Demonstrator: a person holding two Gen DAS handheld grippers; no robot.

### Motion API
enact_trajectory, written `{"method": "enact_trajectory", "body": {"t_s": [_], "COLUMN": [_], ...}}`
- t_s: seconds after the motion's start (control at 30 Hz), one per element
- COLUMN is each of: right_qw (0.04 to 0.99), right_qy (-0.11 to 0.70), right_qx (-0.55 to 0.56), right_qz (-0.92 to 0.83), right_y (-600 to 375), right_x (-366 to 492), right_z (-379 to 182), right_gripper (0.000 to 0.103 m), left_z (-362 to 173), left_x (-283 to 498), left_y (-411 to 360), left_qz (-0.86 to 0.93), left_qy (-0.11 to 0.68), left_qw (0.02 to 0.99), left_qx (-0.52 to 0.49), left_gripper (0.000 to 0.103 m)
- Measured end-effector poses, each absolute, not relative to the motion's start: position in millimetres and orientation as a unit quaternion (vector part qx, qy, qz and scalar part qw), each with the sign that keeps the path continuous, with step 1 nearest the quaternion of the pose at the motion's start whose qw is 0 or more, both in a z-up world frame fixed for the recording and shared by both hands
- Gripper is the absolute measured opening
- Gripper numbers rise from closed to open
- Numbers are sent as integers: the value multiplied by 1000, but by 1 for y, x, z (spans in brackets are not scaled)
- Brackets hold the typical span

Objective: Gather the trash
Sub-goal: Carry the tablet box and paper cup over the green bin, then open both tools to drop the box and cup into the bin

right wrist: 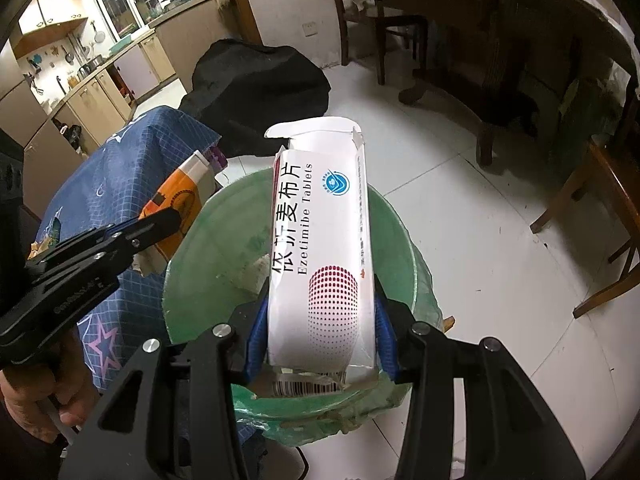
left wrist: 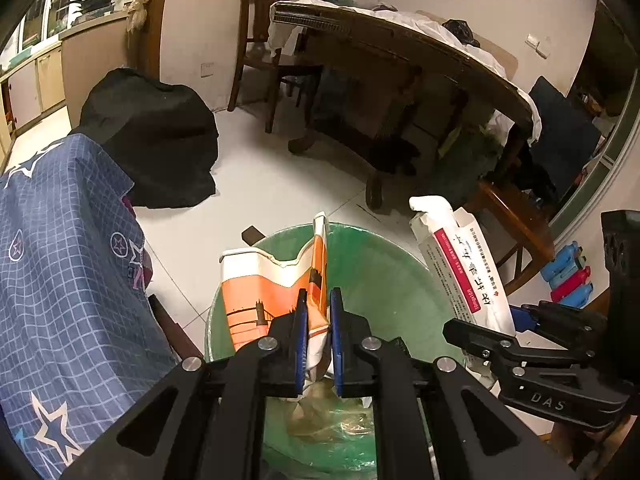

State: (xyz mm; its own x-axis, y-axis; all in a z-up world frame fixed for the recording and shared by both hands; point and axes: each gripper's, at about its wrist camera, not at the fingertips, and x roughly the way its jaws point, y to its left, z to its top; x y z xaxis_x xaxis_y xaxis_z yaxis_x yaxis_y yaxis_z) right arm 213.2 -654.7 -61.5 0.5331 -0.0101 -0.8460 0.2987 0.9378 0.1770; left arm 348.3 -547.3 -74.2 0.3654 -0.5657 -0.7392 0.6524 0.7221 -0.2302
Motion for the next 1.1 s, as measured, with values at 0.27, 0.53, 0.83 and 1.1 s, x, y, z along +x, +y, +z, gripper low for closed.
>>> {"method": "enact_trajectory", "body": {"t_s": [0.27,0.53,0.83,1.1], "right_qw": [863,865,872,875], "right_qy": [475,471,454,445], "right_qx": [152,149,158,168], "right_qz": [-85,-84,-92,-93], "right_y": [-658,-659,-662,-663], "right_x": [214,212,208,205], "right_z": [-62,-61,-56,-54], "right_gripper": [43,43,64,64], "left_z": [-73,-71,-69,-70], "left_x": [344,342,345,346], "left_y": [-548,-548,-542,-541], "left_qz": [-366,-360,-343,-339], "left_qy": [424,424,413,415], "left_qw": [827,829,842,843], "left_qx": [56,58,48,55], "left_gripper": [11,11,77,79]}}
